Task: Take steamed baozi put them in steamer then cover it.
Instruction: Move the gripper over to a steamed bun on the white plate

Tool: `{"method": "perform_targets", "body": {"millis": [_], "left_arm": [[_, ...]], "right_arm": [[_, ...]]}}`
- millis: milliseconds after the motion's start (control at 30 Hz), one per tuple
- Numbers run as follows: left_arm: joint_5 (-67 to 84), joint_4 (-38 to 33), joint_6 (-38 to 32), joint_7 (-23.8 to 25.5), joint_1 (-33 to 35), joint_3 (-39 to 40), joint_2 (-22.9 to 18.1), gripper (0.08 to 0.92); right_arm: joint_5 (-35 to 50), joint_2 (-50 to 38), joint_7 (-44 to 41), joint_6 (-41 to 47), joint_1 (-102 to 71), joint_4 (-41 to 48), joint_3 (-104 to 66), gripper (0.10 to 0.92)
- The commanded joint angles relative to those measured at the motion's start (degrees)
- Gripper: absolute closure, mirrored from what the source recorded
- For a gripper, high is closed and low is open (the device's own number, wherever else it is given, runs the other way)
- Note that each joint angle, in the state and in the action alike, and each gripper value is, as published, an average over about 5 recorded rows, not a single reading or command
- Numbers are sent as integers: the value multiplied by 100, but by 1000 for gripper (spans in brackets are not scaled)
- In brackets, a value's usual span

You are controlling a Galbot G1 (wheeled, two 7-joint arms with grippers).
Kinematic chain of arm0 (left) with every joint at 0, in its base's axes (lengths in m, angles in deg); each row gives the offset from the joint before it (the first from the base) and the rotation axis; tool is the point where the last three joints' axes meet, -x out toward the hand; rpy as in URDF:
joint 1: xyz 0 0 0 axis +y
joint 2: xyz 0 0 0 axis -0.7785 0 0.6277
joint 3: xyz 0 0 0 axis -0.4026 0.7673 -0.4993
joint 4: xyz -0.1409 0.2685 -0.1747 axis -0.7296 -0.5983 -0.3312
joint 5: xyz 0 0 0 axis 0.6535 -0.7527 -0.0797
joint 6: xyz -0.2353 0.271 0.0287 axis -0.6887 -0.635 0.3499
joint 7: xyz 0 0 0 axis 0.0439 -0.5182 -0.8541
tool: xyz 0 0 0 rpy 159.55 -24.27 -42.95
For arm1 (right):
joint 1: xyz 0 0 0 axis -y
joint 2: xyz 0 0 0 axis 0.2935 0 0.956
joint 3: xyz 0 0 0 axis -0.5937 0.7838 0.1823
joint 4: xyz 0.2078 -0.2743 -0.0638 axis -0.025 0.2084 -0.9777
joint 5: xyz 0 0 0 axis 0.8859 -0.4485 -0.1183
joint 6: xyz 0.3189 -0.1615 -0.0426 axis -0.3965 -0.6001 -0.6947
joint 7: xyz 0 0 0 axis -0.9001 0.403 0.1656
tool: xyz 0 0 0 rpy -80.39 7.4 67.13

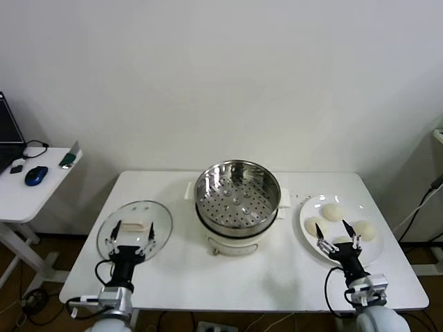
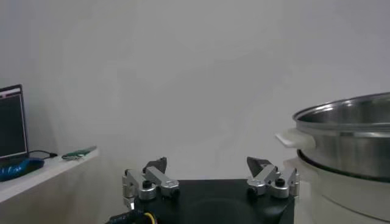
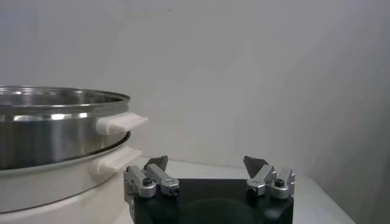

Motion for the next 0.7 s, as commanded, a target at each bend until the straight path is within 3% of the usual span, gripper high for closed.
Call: {"method": "perform_targets", "body": {"millis": [33,167,367,500,700], "left_arm": [[-31,-6,-3,-37,3,13,22,177],[-28,-27,-14,-101,19,74,74,177],[-9,-20,-41,-119,47,111,98,177],[1,1,-52,-109,51,108,140,177],[20,33,-66,-125,63,105,139,177]], "right_arm": [[-124,-1279,-626,977,627,141,136,203],[44,-2554,-1367,1144,1149,580,498,203],[-296,-4236,-3557,928,2232,1577,1487,203],[-767,-4669,-4784,641,3813,2397,2809,203],[-2153,-4663,-5676,-61,6446,3263,5409,203]]}}
